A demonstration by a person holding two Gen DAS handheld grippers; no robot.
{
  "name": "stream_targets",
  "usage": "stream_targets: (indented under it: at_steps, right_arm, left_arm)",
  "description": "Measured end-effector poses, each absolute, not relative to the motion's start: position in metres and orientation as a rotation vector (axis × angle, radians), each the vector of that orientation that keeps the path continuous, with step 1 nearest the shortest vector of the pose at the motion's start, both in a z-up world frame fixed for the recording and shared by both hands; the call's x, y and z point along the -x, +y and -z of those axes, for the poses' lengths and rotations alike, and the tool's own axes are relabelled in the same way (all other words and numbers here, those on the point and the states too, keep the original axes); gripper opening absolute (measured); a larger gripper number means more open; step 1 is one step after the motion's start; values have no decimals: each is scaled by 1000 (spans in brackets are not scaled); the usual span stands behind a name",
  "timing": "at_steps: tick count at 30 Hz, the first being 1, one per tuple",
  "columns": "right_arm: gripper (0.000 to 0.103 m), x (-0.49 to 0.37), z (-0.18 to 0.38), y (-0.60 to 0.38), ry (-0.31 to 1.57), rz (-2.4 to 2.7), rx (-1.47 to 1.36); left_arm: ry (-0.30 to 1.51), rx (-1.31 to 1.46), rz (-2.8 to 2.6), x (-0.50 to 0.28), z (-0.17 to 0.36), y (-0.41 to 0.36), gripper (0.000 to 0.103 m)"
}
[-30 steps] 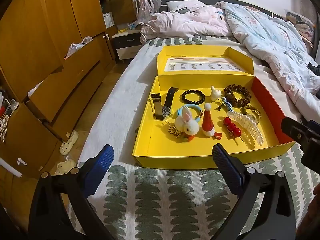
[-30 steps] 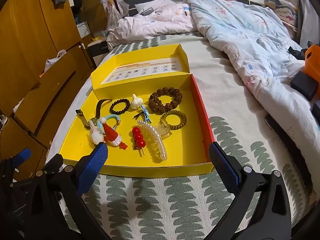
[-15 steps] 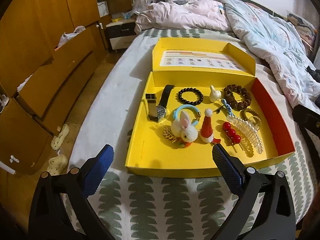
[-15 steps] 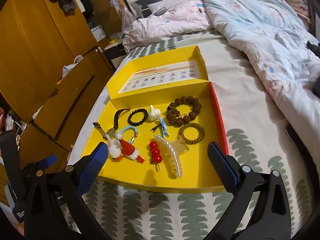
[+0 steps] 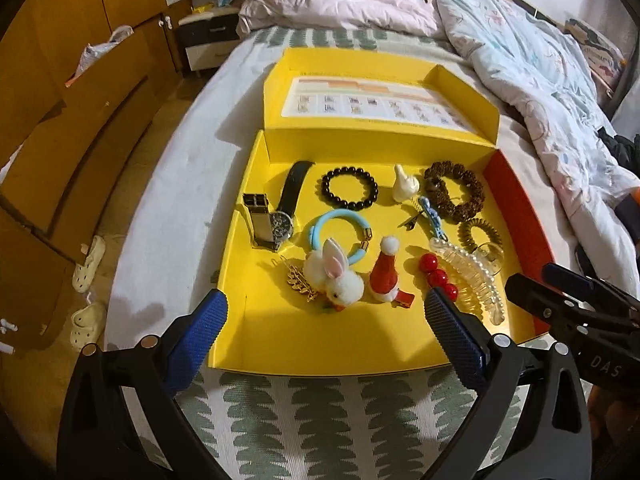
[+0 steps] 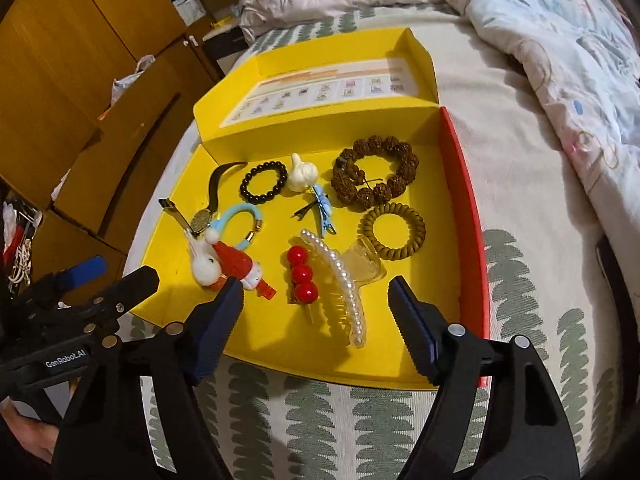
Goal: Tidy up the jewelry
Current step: 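Move left tool toward white rabbit while right tool approaches pearl claw clip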
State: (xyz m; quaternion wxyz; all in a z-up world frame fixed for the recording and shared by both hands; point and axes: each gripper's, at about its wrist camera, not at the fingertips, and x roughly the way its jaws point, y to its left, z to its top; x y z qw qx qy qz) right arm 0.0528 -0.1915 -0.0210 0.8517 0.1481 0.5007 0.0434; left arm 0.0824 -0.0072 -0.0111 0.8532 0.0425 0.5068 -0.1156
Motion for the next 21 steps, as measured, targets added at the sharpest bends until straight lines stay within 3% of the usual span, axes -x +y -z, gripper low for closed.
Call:
stream_targets:
  at_steps: [21]
  right_arm:
    - [57,-69,51,-187,1152,-99,-301]
  left_arm:
    - [1243,7,303,-130,45,-6,97]
